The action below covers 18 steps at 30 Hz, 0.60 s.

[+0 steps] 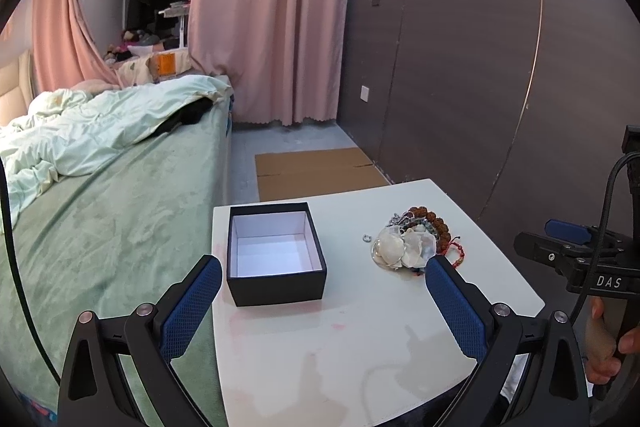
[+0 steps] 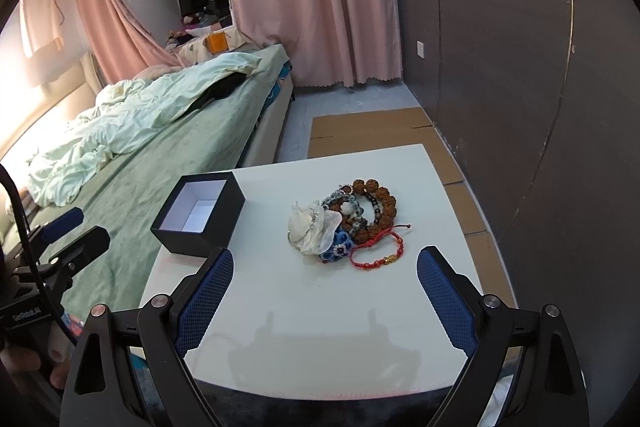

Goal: Organize jewelry

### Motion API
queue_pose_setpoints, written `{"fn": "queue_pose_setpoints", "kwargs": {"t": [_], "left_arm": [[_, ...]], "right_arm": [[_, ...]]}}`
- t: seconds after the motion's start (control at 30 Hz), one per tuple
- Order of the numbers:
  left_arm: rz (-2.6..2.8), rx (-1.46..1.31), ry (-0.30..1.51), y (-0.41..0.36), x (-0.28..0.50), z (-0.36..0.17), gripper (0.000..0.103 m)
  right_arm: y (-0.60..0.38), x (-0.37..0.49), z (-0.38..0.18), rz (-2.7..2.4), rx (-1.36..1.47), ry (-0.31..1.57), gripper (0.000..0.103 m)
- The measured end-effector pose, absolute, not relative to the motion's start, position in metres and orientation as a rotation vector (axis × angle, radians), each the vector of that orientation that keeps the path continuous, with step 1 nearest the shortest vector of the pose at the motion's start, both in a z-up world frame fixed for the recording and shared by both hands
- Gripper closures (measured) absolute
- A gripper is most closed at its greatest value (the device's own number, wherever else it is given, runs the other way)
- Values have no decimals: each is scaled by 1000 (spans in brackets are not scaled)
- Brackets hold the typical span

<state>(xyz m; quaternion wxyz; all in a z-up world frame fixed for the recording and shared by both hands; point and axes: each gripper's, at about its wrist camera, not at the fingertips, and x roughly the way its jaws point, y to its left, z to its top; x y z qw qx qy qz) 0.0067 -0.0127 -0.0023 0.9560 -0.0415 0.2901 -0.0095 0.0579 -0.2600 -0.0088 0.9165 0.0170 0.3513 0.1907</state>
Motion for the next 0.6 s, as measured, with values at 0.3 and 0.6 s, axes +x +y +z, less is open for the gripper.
{"fn": "queue_pose_setpoints", "kwargs": {"t": [0.3,0.6], "left_arm": [[-25,-88,593,-15,4,-3,1],[-28,-87,596,-15,3,-3,1]], "right_arm": [[-263,58,-9,394,40,728,9],[-261,54,-9,385,34,727,9]]}}
